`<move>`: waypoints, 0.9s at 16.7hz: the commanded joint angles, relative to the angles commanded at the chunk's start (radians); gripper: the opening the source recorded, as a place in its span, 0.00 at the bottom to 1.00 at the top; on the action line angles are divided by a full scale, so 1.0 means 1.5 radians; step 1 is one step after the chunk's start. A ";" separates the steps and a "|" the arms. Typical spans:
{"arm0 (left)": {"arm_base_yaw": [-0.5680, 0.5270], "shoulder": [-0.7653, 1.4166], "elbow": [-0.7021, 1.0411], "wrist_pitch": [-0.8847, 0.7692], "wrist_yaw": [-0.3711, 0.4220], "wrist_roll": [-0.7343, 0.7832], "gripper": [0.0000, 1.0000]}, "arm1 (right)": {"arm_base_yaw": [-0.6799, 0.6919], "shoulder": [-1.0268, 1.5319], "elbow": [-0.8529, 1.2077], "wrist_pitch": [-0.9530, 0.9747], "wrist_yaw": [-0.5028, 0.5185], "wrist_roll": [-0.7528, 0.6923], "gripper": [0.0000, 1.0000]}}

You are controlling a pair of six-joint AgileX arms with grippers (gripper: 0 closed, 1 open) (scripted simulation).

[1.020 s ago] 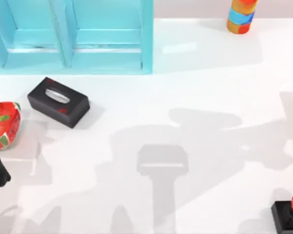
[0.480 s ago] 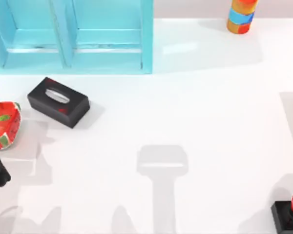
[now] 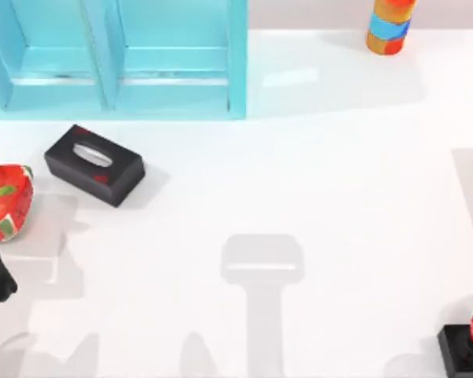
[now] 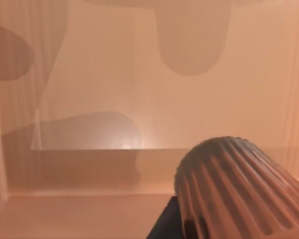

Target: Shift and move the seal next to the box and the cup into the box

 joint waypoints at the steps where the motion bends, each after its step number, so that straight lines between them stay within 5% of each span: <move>1: 0.000 0.000 0.000 0.000 0.000 0.000 1.00 | 0.000 0.000 -0.002 0.002 0.000 0.000 0.00; 15: 0.000 0.000 0.000 0.000 0.000 0.000 1.00 | -0.004 0.041 -0.133 0.179 0.000 -0.002 0.00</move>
